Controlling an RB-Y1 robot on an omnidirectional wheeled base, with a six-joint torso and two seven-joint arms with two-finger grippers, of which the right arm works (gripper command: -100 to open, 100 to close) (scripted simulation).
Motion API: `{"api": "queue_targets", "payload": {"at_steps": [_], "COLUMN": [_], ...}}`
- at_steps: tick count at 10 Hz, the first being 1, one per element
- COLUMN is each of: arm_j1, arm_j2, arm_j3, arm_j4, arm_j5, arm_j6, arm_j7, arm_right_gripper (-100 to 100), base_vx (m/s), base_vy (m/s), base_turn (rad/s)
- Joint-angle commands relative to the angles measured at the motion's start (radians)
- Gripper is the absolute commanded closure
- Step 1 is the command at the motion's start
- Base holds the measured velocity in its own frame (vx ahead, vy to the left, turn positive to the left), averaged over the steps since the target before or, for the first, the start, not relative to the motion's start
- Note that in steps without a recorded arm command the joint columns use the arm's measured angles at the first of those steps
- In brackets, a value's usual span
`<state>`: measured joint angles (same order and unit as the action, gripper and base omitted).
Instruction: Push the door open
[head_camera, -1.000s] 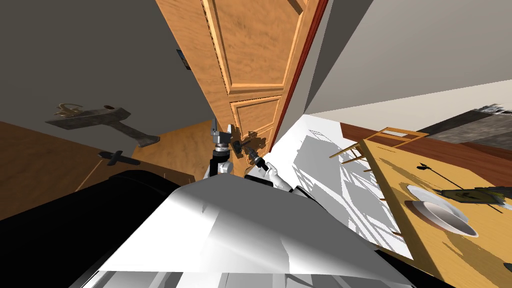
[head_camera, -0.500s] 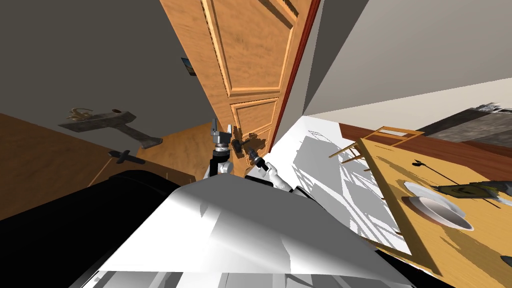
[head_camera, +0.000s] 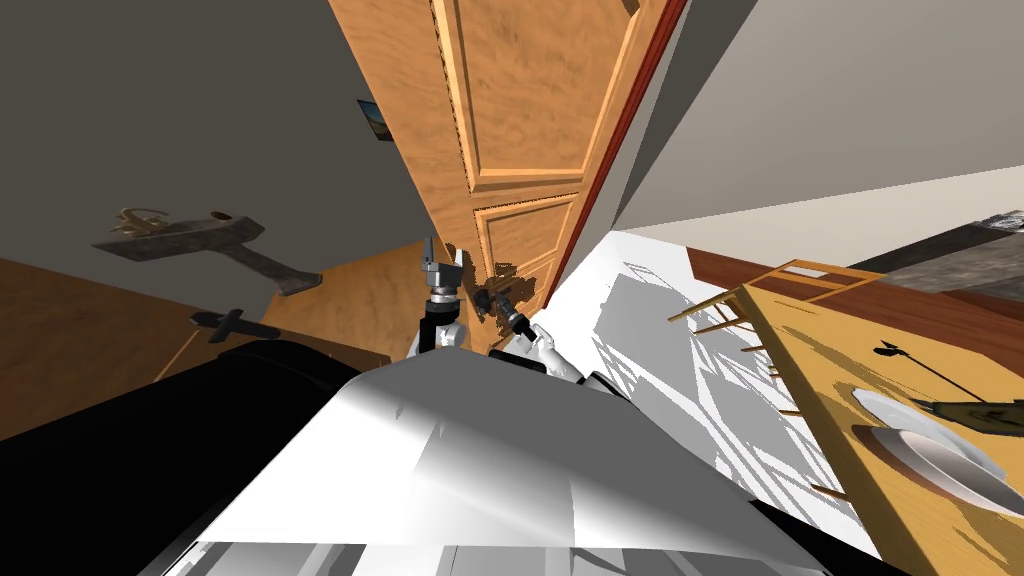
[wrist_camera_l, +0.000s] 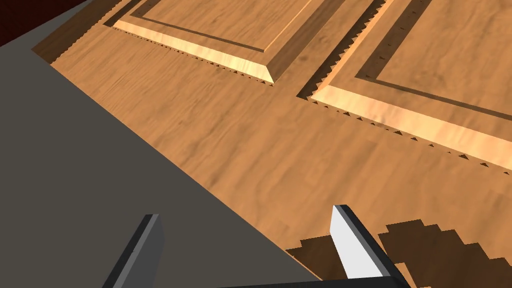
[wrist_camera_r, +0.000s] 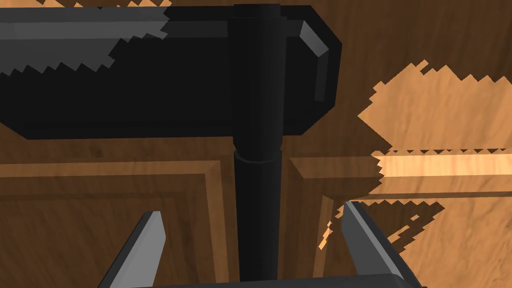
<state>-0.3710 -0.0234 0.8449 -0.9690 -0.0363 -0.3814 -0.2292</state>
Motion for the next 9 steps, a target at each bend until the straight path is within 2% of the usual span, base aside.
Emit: {"api": "queue_targets", "payload": {"at_steps": [1,2,3,8,9], "arm_j1": [-0.002,-0.002,-0.002,-0.002,-0.002], "arm_j2": [0.017,0.013,0.013,0.013,-0.014], "arm_j3": [-0.005,-0.004,-0.004,-0.004,-0.004], "arm_j4": [0.006,0.013,0.013,0.013,0.007], "arm_j5": [0.001,0.001,0.001,0.001,-0.003], "arm_j6": [-0.002,-0.007,-0.007,-0.007,-0.004], "arm_j7": [0.003,0.003,0.003,0.003,-0.001], "arm_right_gripper": [-100,-100,100,100,-100], "base_vx": [0.113,0.040,-0.008,-0.007,-0.110], "base_vy": [0.148,0.055,-0.009,-0.011,-0.068], "base_turn": [0.014,-0.006,0.002,0.001,-0.069]}}
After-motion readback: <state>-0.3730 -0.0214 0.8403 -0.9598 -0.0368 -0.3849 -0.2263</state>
